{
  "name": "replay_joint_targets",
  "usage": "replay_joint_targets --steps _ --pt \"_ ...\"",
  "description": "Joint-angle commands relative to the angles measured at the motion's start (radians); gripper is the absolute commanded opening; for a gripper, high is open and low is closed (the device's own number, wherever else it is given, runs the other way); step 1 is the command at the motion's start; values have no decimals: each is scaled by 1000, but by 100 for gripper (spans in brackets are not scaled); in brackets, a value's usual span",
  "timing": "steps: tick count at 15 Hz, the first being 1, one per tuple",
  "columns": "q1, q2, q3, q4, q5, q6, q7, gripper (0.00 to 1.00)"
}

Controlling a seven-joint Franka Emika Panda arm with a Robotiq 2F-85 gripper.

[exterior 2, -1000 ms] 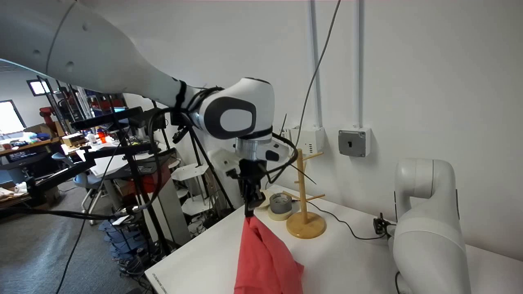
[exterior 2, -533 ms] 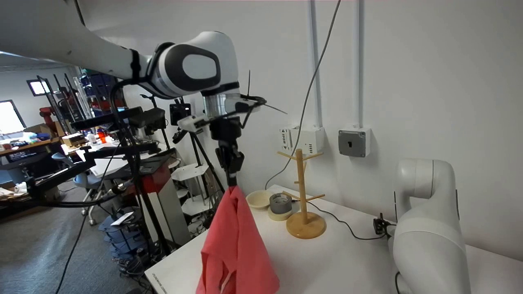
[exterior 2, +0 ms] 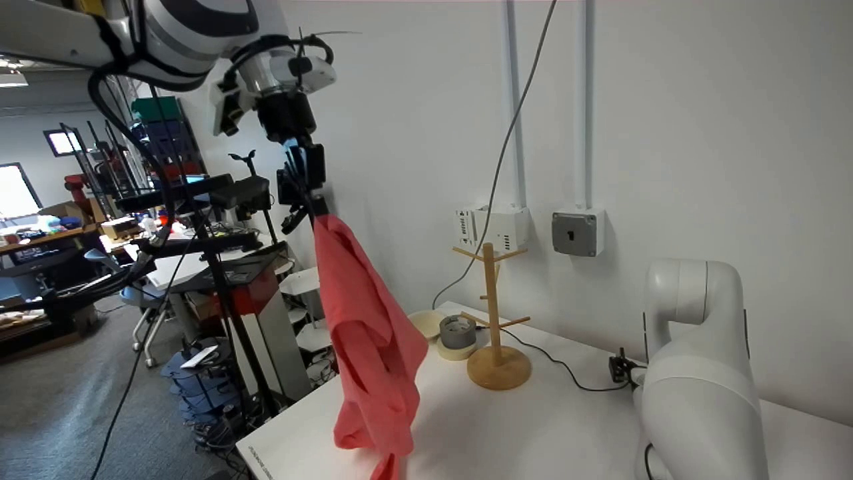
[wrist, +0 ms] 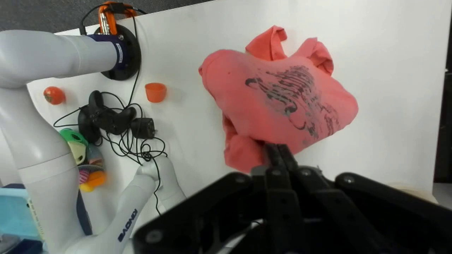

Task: Lift the sweatshirt and place it on the table

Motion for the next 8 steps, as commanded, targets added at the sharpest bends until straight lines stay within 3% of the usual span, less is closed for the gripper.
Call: replay_joint_targets --steps 1,2,8 --pt "32 41 34 169 3 -142 -33 0" --pt "25 29 59 168 -104 -69 60 0" --pt "6 44 67 266 -306 25 206 0"
